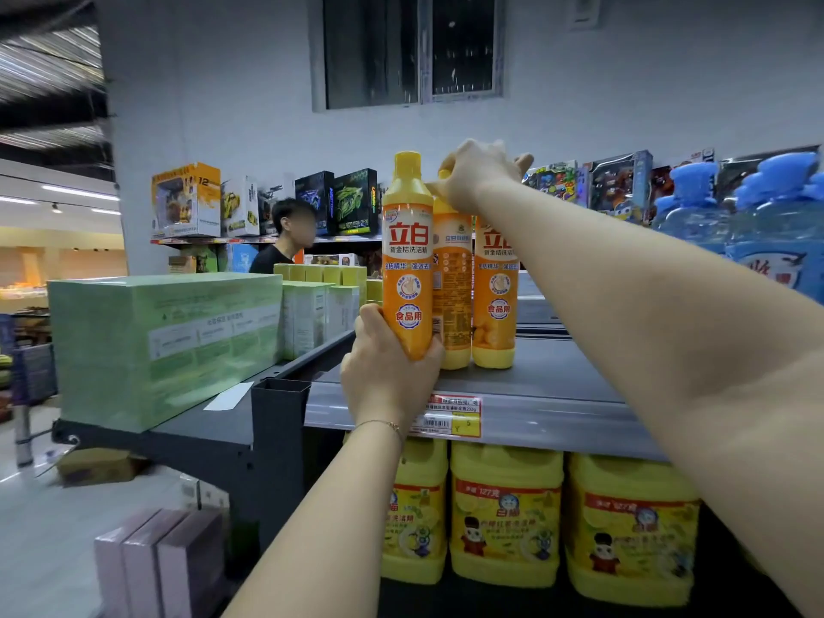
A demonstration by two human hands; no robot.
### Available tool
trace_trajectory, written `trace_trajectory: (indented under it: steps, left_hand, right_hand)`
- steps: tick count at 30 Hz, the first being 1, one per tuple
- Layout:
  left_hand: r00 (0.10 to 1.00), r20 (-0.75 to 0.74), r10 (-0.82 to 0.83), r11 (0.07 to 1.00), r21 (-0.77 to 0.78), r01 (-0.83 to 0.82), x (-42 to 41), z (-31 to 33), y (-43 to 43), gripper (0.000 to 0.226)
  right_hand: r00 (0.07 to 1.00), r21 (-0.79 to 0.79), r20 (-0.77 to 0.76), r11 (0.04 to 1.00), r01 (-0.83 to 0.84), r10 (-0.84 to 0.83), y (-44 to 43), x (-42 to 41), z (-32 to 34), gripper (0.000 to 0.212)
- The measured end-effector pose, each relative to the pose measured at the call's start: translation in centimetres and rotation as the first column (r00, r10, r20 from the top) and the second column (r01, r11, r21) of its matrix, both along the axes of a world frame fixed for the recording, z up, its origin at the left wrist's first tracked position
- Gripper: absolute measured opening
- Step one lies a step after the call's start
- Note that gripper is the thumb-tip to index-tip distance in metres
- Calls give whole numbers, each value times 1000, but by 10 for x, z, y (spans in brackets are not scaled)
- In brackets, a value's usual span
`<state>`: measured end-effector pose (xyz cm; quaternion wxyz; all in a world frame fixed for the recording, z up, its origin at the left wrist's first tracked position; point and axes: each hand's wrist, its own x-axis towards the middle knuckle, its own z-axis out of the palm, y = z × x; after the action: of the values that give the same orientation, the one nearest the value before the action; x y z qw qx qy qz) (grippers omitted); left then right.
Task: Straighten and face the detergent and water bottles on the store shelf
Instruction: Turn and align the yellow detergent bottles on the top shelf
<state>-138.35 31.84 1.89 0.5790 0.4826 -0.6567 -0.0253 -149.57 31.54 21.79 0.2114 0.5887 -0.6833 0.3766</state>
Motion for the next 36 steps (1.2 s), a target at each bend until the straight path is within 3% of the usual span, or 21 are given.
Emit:
trace_trajectory:
  steps: [7, 13, 17, 27, 36]
  left_hand:
    - [1000, -3, -10, 1000, -4, 10, 0, 0, 0, 56]
    - [1000, -4, -10, 1000, -5, 10, 1, 1, 0, 57]
    - [1000, -10, -8, 1000, -26, 7, 0, 0, 1, 55]
    - [1000, -11, -10, 1000, -20, 10, 0, -1, 1, 57]
    - [1000, -7, -3, 1000, -27, 3, 0, -2, -1, 57]
  right_hand:
    - [999, -33, 22, 999, -23, 24, -10, -2, -1, 21]
    - [998, -72, -67, 997, -10, 5, -10, -11, -4, 39]
    - [999, -55, 14, 997, -51, 51, -8, -9, -3, 29]
    - [998, -70, -36, 996, -58, 56, -9, -14, -5, 26]
    - [996, -48, 25, 996, -81, 82, -3, -14, -6, 33]
